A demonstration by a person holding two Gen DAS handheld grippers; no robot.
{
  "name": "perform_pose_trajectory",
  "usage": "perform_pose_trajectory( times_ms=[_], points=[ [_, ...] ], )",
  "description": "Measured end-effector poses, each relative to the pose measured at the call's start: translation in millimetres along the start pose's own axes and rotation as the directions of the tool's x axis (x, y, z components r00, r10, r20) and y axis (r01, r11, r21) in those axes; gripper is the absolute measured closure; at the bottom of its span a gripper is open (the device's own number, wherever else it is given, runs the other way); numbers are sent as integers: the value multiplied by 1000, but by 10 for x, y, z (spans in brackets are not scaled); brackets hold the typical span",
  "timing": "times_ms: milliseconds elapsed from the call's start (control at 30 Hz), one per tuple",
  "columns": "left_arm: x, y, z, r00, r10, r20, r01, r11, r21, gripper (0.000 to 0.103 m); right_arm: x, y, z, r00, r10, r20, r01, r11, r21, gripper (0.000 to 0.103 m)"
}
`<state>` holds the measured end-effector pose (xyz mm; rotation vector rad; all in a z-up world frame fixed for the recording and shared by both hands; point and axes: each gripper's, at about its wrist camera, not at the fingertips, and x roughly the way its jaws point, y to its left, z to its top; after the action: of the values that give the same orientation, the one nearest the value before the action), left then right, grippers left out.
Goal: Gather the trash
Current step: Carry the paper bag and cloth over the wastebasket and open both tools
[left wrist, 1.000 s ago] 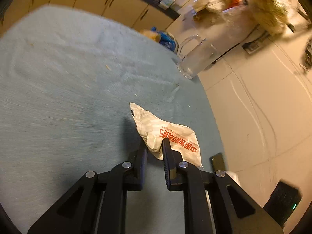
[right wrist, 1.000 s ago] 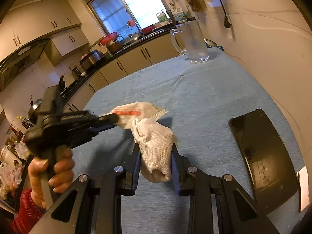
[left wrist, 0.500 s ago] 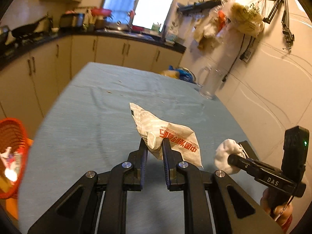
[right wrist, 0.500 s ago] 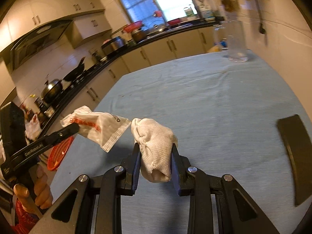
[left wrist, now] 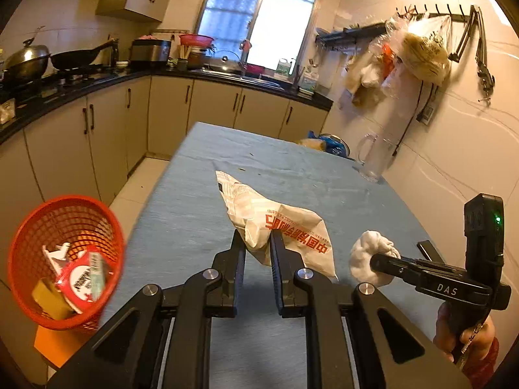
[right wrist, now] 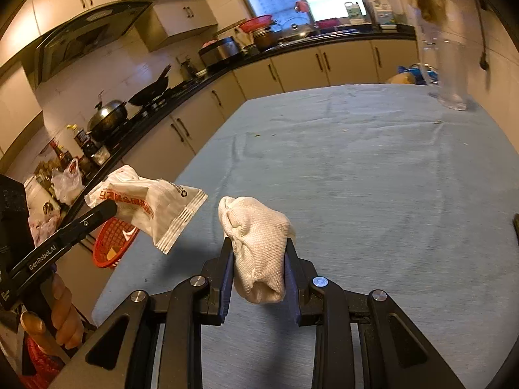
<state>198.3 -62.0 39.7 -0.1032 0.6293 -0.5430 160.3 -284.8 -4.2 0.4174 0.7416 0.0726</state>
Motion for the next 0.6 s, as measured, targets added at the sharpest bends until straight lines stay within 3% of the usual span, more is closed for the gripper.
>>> perform_pose_trajectory(
  times_ms=[600],
  points=[
    [-559,1058,-102,986,151,70,-141,982,-123,88,670,1161,153,989,100,-108,-116,981,-156,73]
  ],
)
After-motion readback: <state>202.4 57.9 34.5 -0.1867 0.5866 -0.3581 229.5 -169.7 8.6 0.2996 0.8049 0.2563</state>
